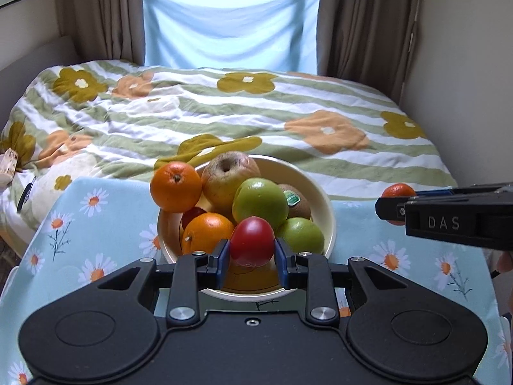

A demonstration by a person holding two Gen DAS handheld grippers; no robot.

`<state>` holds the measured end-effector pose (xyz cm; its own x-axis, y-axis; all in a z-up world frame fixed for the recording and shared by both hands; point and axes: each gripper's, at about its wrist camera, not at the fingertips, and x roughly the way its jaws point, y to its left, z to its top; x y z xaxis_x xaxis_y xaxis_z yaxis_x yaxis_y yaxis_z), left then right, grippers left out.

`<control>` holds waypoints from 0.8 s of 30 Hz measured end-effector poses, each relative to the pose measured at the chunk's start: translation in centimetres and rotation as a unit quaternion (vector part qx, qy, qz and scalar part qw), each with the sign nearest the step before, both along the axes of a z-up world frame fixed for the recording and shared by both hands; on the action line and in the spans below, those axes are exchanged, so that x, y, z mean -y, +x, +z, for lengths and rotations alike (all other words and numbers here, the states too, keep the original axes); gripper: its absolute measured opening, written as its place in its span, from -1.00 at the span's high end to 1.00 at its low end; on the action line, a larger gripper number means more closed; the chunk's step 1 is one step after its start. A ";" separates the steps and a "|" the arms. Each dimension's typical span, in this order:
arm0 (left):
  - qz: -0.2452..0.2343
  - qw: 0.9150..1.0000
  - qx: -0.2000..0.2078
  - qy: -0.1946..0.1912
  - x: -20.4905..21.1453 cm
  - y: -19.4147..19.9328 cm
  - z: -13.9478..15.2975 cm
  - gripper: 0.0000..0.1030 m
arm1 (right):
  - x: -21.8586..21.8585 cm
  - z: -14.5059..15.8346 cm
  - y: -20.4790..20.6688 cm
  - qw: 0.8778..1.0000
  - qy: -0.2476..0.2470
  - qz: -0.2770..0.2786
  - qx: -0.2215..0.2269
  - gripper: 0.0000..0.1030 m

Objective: Organize fruits
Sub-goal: 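Carry the tomato and tangerine into the cream bowl and release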

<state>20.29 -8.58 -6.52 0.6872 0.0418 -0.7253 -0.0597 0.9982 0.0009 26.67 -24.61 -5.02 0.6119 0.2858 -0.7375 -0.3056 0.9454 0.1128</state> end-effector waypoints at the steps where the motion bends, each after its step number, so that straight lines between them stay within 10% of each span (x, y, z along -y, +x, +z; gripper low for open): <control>1: 0.004 1.000 -0.004 0.000 0.1 0.2 -0.4 0.36 | 0.0 -0.3 0.4 1.000 0.001 0.005 -0.002 0.03; 15: 0.017 0.999 -0.037 0.015 1.0 2.0 -3.5 0.33 | -0.4 -2.5 2.6 0.999 0.013 0.032 -0.014 0.03; 19: 0.010 1.000 -0.015 0.018 1.1 1.3 -2.7 -0.68 | -0.5 -2.6 2.7 0.999 0.012 0.033 -0.014 0.03; 24: 0.018 1.000 0.000 0.015 0.4 0.3 -1.6 -0.73 | -1.2 -2.9 3.3 0.999 0.015 0.044 -0.016 0.03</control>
<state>20.58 -8.98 -8.07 0.6849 0.0879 -0.7233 -0.0961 0.9949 0.0299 29.93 -23.36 -7.88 0.5595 0.3591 -0.7471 -0.3827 0.9114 0.1514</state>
